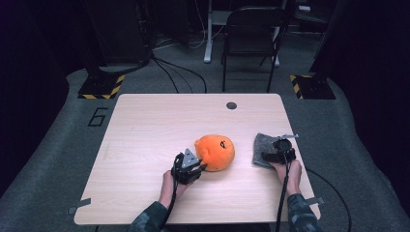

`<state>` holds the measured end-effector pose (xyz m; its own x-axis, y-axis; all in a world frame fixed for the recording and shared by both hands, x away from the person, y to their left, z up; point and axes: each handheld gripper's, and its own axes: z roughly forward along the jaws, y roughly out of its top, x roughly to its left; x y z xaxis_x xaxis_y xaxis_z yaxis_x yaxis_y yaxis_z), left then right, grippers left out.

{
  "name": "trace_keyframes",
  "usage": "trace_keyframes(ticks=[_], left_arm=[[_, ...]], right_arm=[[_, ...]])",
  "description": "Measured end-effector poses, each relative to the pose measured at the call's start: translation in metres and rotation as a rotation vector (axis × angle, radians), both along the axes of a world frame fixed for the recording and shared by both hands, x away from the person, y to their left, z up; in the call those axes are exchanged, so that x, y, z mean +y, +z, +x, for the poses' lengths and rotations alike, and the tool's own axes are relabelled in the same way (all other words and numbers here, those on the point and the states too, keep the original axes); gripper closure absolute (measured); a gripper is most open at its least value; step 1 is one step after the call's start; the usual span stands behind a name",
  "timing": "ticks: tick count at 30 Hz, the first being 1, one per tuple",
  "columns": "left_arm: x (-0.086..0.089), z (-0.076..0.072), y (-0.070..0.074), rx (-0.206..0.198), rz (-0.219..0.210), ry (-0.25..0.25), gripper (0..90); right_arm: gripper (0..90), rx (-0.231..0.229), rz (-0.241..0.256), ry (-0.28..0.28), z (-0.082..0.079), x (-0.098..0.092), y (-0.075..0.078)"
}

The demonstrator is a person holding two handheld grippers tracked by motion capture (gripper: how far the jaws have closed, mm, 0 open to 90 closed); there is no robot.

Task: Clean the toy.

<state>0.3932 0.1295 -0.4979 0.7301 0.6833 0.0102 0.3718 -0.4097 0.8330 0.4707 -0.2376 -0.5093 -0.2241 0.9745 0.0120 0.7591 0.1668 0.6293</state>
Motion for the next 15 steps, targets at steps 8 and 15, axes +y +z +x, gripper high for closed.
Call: trace_keyframes(ticks=[8,15], left_arm=[[0.001,0.000,-0.001,-0.005,-0.014,0.003,75.8],[0.001,0.001,-0.001,-0.004,-0.022,-0.001,76.8]], right_arm=[[73.1,-0.027,0.040,0.031,-0.006,0.001,0.003],[74.3,-0.091,0.131,0.088,-0.017,0.010,0.030]])
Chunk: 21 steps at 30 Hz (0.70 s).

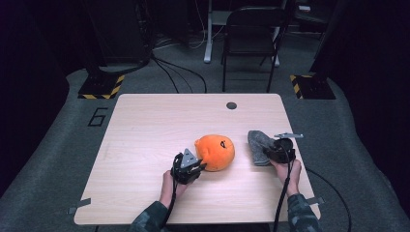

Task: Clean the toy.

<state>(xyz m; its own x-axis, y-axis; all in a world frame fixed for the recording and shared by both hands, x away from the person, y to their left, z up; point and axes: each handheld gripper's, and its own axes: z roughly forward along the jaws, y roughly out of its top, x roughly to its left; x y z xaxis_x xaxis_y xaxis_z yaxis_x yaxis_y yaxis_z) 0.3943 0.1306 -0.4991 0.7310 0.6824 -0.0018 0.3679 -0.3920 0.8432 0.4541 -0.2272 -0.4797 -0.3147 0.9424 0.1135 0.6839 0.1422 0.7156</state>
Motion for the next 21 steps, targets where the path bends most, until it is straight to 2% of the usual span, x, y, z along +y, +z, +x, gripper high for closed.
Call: trace_keyframes(ticks=[1,2,3,6,13,18,21], left_arm=[[0.000,0.000,0.000,-0.002,0.001,-0.001,76.8],[0.000,0.000,0.000,-0.003,0.001,-0.003,76.8],[0.000,0.000,0.000,-0.010,0.004,-0.001,76.9],[-0.001,0.000,0.001,-0.014,0.004,-0.004,76.9],[0.000,0.000,0.000,-0.007,-0.006,-0.001,77.1],[0.000,-0.001,-0.001,-0.013,-0.005,0.002,77.1],[0.000,-0.001,-0.001,-0.015,-0.007,0.000,77.1]], right_arm=[[74.3,0.000,0.000,0.000,0.000,0.000,0.000],[74.2,-0.010,-0.005,0.016,-0.002,0.003,0.004],[74.2,-0.027,0.012,0.033,-0.006,0.008,0.012],[74.2,-0.040,0.015,0.054,-0.010,0.014,0.019],[74.1,-0.091,0.026,0.128,-0.019,0.035,0.042],[73.8,-0.120,0.039,0.201,-0.026,0.059,0.061],[73.8,-0.142,0.018,0.263,-0.031,0.079,0.071]])
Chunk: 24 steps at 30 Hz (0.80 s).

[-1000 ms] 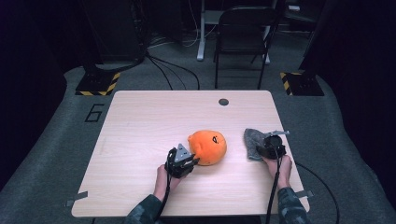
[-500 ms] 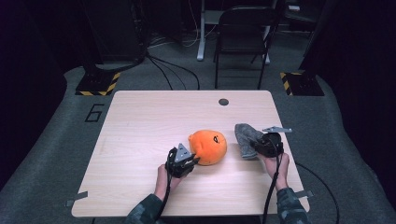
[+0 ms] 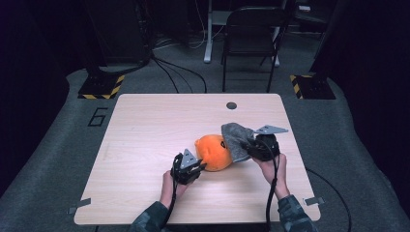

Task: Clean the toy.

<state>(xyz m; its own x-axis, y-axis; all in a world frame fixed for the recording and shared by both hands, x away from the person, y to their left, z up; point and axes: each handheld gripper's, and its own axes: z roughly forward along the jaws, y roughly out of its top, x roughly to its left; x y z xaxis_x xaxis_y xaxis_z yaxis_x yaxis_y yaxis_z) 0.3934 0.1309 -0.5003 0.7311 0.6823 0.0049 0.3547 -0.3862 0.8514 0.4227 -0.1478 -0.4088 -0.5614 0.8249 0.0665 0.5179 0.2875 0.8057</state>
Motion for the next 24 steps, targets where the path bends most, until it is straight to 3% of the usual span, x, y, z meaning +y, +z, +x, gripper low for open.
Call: trace_keyframes(ticks=[5,11,12,18,20,22,24], left_arm=[[0.000,0.000,0.000,-0.005,0.001,-0.003,77.1],[0.000,0.000,0.000,-0.016,0.004,-0.010,77.1],[0.000,0.000,0.001,-0.020,0.006,-0.011,77.1],[0.000,-0.001,0.001,-0.032,0.013,-0.018,77.0],[0.000,-0.002,0.000,-0.034,0.012,-0.017,77.1],[0.000,-0.002,0.000,-0.037,0.011,-0.018,77.1],[0.000,-0.002,0.000,-0.040,0.010,-0.017,77.3]], right_arm=[[73.6,-0.025,-0.063,0.080,-0.009,0.033,0.008],[72.9,-0.038,-0.115,0.134,-0.008,0.065,0.007],[72.4,-0.036,-0.130,0.149,-0.008,0.077,0.005],[71.0,-0.031,-0.193,0.168,-0.009,0.098,-0.006],[71.0,-0.023,-0.218,0.165,-0.008,0.101,-0.011],[71.1,-0.055,-0.241,0.166,-0.007,0.102,-0.014],[71.2,-0.046,-0.246,0.157,-0.008,0.101,-0.015]])
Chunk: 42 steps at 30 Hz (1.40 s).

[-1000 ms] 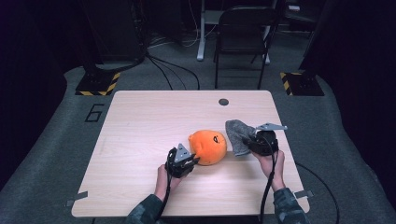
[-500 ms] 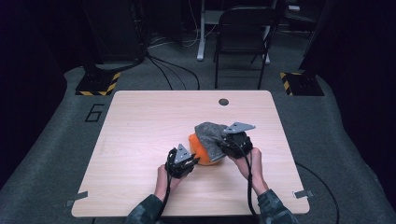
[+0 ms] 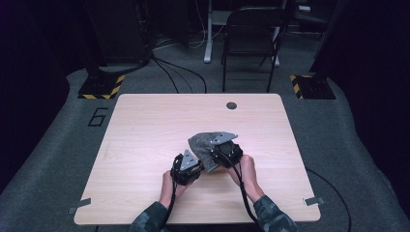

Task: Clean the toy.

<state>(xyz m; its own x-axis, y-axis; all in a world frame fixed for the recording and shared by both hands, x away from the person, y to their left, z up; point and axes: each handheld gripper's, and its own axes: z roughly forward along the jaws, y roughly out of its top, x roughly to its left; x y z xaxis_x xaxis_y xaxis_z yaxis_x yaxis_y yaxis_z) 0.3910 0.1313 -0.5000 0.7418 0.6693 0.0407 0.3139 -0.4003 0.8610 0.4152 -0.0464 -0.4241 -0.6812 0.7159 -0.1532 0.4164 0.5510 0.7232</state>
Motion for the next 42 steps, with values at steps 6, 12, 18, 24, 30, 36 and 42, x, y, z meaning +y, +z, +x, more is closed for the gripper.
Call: trace_keyframes(ticks=[6,12,18,24,30,36,42], left_arm=[[0.000,-0.001,0.001,0.002,-0.001,-0.007,77.5],[-0.002,-0.001,0.001,-0.007,0.003,-0.012,77.5],[-0.002,0.000,0.000,-0.008,0.001,-0.016,77.5],[-0.004,0.000,0.000,-0.010,0.000,-0.018,77.5],[-0.004,0.000,0.000,-0.012,0.001,-0.022,77.5],[-0.005,-0.001,0.000,-0.018,0.000,-0.022,77.4],[-0.005,-0.001,0.000,-0.020,0.001,-0.017,77.4]], right_arm=[[71.2,-0.008,0.013,-0.024,0.004,-0.013,0.003],[71.0,0.011,0.048,-0.079,0.010,-0.035,0.001],[70.7,0.039,0.075,-0.139,0.016,-0.052,-0.003],[70.6,0.072,0.100,-0.194,0.025,-0.071,-0.012],[70.5,0.102,0.109,-0.237,0.032,-0.082,-0.021],[70.5,0.117,0.107,-0.262,0.036,-0.088,-0.029],[70.5,0.138,0.097,-0.294,0.042,-0.095,-0.038]])
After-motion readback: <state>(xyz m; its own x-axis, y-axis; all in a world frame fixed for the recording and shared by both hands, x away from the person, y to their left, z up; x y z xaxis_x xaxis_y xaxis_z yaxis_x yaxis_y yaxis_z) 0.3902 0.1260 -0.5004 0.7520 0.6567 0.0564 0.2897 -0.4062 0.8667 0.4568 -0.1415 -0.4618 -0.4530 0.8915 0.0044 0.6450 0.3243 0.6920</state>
